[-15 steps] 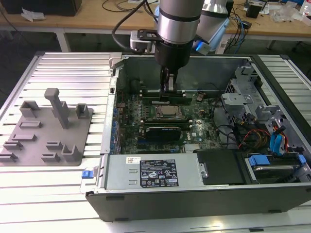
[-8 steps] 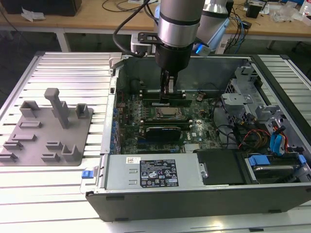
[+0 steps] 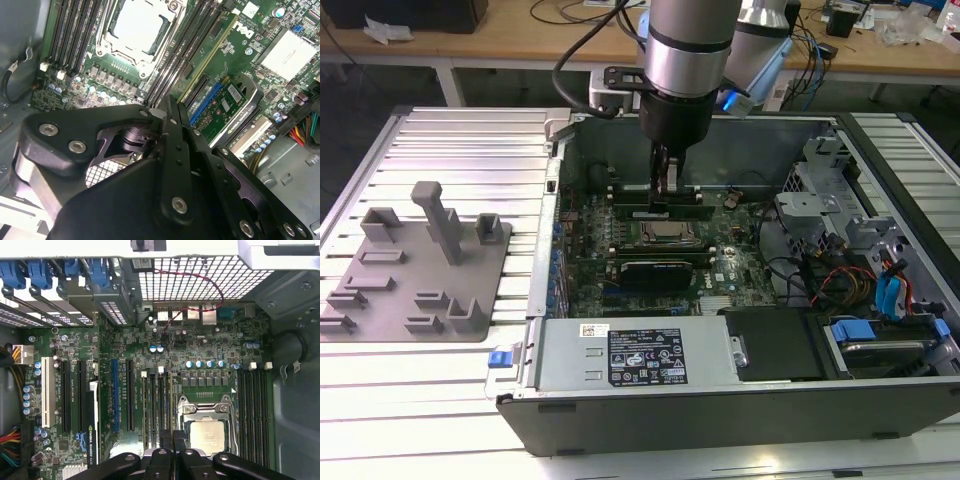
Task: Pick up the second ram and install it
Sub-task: 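Insert the second ram into the second slot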
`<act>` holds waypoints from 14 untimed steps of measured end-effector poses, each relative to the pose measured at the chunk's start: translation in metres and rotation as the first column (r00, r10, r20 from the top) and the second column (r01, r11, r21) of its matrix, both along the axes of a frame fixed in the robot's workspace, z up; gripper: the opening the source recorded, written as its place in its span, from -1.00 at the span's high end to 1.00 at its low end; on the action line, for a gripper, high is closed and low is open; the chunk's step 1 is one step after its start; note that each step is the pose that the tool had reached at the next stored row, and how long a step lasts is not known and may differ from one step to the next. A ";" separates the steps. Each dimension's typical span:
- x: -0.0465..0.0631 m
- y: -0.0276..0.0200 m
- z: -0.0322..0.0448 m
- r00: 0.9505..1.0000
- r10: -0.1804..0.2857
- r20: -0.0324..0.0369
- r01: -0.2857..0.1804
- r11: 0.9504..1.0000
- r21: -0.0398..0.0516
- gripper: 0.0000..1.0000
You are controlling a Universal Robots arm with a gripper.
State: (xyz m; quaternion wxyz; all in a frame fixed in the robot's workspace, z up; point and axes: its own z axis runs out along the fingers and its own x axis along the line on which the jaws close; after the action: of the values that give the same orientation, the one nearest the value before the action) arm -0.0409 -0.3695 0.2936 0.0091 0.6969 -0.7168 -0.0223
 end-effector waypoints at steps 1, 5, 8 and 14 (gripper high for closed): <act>0.000 -0.0005 -0.0006 1.000 0.000 0.000 0.000 1.000 0.000 0.81; 0.000 -0.0013 -0.0037 1.000 0.000 0.000 0.000 1.000 0.000 0.81; 0.000 -0.0013 -0.0086 1.000 0.002 0.014 -0.002 1.000 0.000 0.81; 0.000 -0.0014 -0.0240 1.000 0.004 0.019 -0.004 1.000 0.000 0.81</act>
State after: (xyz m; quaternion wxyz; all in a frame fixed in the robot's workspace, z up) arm -0.0410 -0.3708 0.2695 0.0022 0.6984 -0.7155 -0.0156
